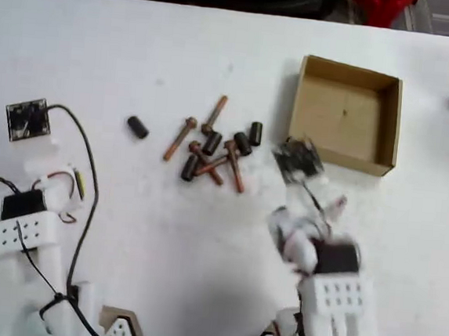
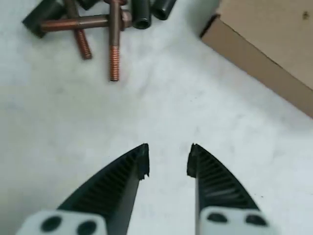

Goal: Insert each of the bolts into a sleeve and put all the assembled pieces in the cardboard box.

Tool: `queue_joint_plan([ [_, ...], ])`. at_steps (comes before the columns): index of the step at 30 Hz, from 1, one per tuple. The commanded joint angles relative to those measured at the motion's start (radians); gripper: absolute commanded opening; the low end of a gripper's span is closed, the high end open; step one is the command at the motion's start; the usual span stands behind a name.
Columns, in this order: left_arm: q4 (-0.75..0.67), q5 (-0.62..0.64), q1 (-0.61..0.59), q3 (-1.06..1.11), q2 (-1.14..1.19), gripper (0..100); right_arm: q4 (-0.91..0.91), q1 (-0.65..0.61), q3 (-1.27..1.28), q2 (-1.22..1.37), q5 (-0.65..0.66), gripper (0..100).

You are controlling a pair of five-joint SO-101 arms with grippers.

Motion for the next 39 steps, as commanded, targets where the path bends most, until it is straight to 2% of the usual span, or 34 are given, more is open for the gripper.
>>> queue_joint_plan([
  [1, -0.029, 0.011, 0.007, -0.008, 0.001, 8, 0.013, -0.199, -0.285, 0.325, -0.229, 13.0],
  [5, -0.046, 0.011, 0.007, 0.000, 0.001, 8, 0.013, -0.337, -0.477, 0.533, -0.446, 13.0],
  [8, -0.110, 0.011, 0.007, 0.034, 0.001, 8, 0.008, -0.404, -0.591, 0.671, -0.506, 12.7],
  [14, -0.126, 0.011, 0.007, 0.040, 0.001, 8, -0.004, -0.493, -0.798, 0.917, -0.644, 12.7],
  [21, -0.129, 0.011, 0.008, 0.040, 0.001, 8, -0.153, -0.524, -0.872, 1.122, -0.698, 12.6],
  [31, -0.147, 0.011, 0.010, 0.043, 0.001, 8, -0.355, -0.518, -0.876, 1.311, -0.704, 12.6],
  [39, -0.143, 0.011, 0.012, 0.043, 0.001, 8, -0.364, -0.486, -0.870, 1.319, -0.704, 12.6],
])
